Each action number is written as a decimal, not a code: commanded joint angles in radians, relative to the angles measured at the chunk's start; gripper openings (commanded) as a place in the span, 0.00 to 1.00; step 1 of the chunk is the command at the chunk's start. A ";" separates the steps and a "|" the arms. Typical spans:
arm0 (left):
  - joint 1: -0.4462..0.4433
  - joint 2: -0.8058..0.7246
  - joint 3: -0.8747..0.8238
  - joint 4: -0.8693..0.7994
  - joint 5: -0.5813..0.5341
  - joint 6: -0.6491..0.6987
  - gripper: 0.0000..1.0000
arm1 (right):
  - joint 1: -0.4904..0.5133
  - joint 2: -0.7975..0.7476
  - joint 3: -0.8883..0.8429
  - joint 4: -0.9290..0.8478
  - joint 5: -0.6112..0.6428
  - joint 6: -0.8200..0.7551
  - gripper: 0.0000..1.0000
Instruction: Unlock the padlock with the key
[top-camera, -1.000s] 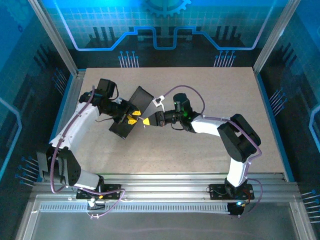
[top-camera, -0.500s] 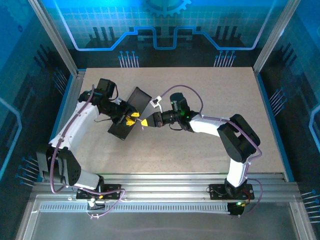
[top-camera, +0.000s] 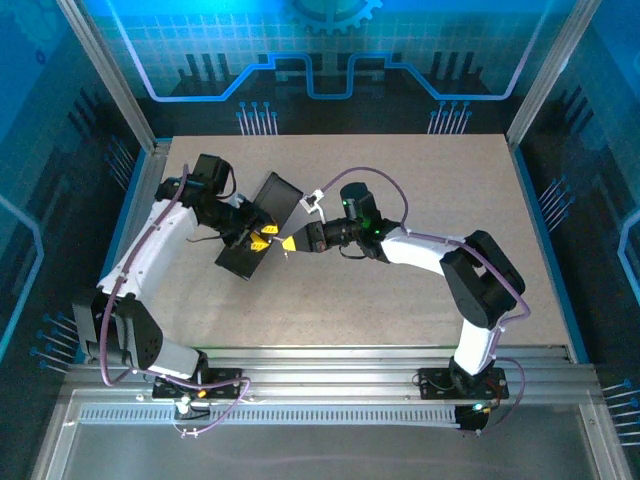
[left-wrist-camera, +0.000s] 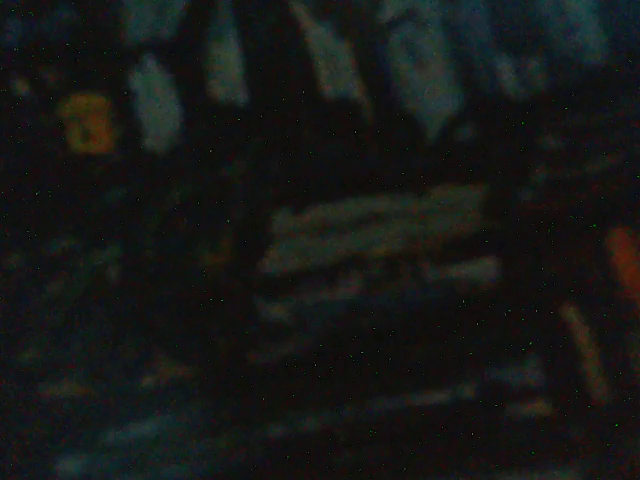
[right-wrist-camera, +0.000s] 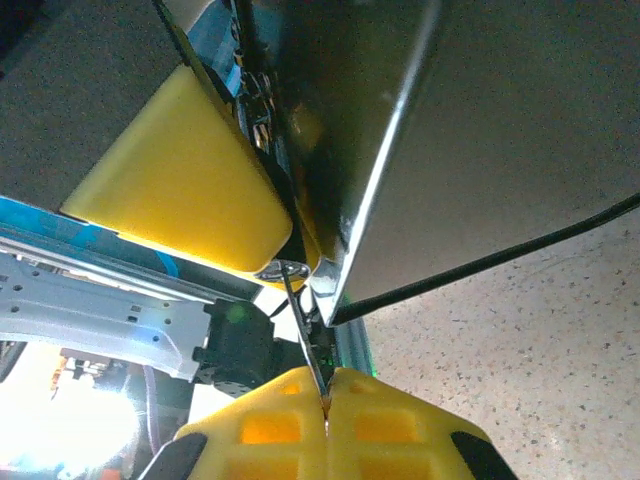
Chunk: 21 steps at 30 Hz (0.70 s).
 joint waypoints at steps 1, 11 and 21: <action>-0.030 0.002 0.028 -0.017 0.076 0.030 0.00 | 0.023 -0.044 0.026 0.207 -0.060 0.067 0.00; 0.025 -0.017 -0.007 0.046 0.131 0.002 0.00 | 0.001 -0.076 -0.055 0.040 -0.026 -0.042 0.00; 0.053 -0.025 -0.035 0.058 0.139 0.006 0.00 | -0.024 -0.077 -0.094 0.000 -0.007 -0.075 0.00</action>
